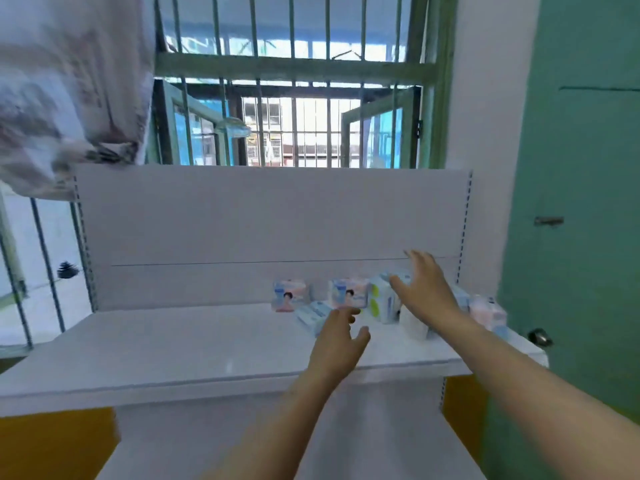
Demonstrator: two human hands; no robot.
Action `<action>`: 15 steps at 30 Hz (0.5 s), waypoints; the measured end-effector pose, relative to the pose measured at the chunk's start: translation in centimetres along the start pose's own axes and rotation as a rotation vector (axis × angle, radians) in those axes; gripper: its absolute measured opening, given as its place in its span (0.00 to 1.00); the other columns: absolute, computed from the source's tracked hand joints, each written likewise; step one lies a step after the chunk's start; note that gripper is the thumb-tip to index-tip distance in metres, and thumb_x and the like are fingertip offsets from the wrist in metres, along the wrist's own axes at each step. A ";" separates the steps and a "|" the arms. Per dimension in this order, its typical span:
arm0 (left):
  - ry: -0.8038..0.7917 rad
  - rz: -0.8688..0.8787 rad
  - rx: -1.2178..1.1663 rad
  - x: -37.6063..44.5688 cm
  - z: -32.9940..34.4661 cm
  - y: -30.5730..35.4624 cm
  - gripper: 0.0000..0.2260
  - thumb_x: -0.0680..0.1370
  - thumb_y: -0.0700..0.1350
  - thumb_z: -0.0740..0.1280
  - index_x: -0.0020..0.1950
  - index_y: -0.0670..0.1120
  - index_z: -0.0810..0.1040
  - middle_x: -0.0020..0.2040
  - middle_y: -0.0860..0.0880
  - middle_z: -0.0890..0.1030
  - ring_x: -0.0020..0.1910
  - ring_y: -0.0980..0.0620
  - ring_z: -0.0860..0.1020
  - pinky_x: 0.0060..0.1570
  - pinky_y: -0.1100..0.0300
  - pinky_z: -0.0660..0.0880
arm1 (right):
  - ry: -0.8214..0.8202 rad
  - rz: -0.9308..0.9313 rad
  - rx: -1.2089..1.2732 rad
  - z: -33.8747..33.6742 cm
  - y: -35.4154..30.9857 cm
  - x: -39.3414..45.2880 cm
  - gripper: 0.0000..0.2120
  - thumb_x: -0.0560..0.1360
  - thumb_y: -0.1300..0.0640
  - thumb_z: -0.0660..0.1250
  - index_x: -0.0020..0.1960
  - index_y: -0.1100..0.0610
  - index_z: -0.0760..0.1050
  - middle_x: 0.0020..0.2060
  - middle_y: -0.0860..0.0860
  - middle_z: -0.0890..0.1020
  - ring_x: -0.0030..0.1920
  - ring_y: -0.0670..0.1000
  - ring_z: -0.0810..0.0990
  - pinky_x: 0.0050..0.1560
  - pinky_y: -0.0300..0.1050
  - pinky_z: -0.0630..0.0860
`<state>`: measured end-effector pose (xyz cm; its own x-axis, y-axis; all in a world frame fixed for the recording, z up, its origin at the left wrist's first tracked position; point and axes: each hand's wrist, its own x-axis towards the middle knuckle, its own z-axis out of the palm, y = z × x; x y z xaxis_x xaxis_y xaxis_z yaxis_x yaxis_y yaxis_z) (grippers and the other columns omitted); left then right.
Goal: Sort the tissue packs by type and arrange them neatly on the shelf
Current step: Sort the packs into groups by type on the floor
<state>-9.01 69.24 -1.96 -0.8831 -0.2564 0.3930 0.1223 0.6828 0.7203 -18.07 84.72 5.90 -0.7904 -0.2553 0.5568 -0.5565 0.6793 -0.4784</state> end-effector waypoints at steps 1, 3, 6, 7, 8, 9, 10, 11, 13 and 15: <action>0.013 -0.020 0.006 0.8 -1.6 -1.5 0.19 0.79 0.49 0.65 0.70 0.49 0.72 0.63 0.49 0.75 0.59 0.53 0.76 0.60 0.58 0.72 | -0.028 -0.006 -0.010 1.3 -1.1 0.7 0.31 0.77 0.47 0.66 0.76 0.58 0.61 0.73 0.57 0.65 0.72 0.58 0.64 0.70 0.51 0.64; 0.034 -0.053 0.029 2.3 -4.4 -4.2 0.19 0.79 0.48 0.66 0.69 0.48 0.72 0.64 0.48 0.76 0.59 0.51 0.76 0.59 0.59 0.72 | -0.076 -0.016 -0.024 4.0 -2.7 1.6 0.31 0.77 0.47 0.66 0.75 0.57 0.61 0.73 0.57 0.64 0.71 0.58 0.65 0.70 0.51 0.64; 0.081 -0.088 0.054 4.4 -7.1 -8.2 0.18 0.79 0.46 0.66 0.69 0.47 0.73 0.63 0.47 0.76 0.59 0.51 0.76 0.57 0.61 0.71 | -0.143 -0.016 -0.027 7.6 -4.0 2.8 0.31 0.78 0.48 0.65 0.76 0.56 0.60 0.74 0.55 0.63 0.72 0.57 0.65 0.70 0.50 0.64; 0.093 -0.099 0.059 5.1 -7.6 -9.5 0.18 0.79 0.46 0.67 0.69 0.47 0.73 0.63 0.46 0.76 0.58 0.51 0.76 0.56 0.62 0.71 | -0.169 -0.007 -0.030 8.7 -4.1 3.2 0.31 0.78 0.48 0.65 0.76 0.55 0.60 0.74 0.54 0.62 0.72 0.56 0.64 0.70 0.50 0.64; 0.100 -0.110 0.066 5.6 -8.0 -10.6 0.18 0.79 0.46 0.67 0.69 0.47 0.73 0.63 0.46 0.75 0.58 0.51 0.76 0.56 0.62 0.70 | -0.194 0.000 -0.043 9.7 -4.1 3.5 0.31 0.78 0.47 0.64 0.77 0.55 0.59 0.75 0.54 0.62 0.72 0.56 0.64 0.69 0.50 0.65; 0.103 -0.122 0.075 6.1 -8.1 -11.8 0.18 0.79 0.46 0.67 0.69 0.47 0.73 0.63 0.46 0.75 0.58 0.51 0.76 0.56 0.62 0.70 | -0.214 0.002 -0.062 10.7 -3.9 4.0 0.31 0.78 0.47 0.64 0.77 0.56 0.59 0.75 0.54 0.61 0.72 0.56 0.64 0.70 0.50 0.65; 0.108 -0.134 0.087 6.6 -8.2 -12.8 0.18 0.79 0.46 0.67 0.69 0.48 0.72 0.63 0.46 0.74 0.59 0.51 0.75 0.58 0.61 0.71 | -0.233 0.001 -0.084 11.6 -3.7 4.5 0.32 0.78 0.47 0.63 0.77 0.56 0.58 0.75 0.55 0.61 0.72 0.56 0.64 0.70 0.50 0.65; 0.112 -0.148 0.097 7.2 -8.3 -13.8 0.19 0.79 0.47 0.67 0.69 0.48 0.72 0.63 0.47 0.74 0.60 0.51 0.75 0.59 0.59 0.72 | -0.252 0.002 -0.103 12.4 -3.4 5.3 0.32 0.78 0.48 0.63 0.77 0.57 0.58 0.75 0.55 0.62 0.72 0.57 0.64 0.70 0.50 0.65; 0.119 -0.172 0.109 8.6 -8.2 -15.5 0.19 0.78 0.48 0.68 0.69 0.50 0.71 0.64 0.47 0.73 0.61 0.51 0.75 0.61 0.57 0.72 | -0.297 0.002 -0.154 13.9 -2.6 7.1 0.33 0.77 0.49 0.64 0.78 0.57 0.56 0.75 0.56 0.62 0.72 0.57 0.65 0.69 0.50 0.66; 0.131 -0.193 0.123 10.4 -8.0 -17.0 0.20 0.78 0.48 0.68 0.70 0.50 0.71 0.65 0.47 0.73 0.62 0.50 0.74 0.62 0.57 0.72 | -0.333 -0.012 -0.256 15.1 -1.5 9.5 0.34 0.77 0.49 0.64 0.78 0.56 0.55 0.74 0.56 0.64 0.71 0.57 0.66 0.67 0.49 0.67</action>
<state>-16.61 49.51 -5.52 -0.8177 -0.4709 0.3310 -0.1061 0.6885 0.7174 -28.62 70.84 1.64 -0.8475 -0.4440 0.2907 -0.5173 0.8135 -0.2657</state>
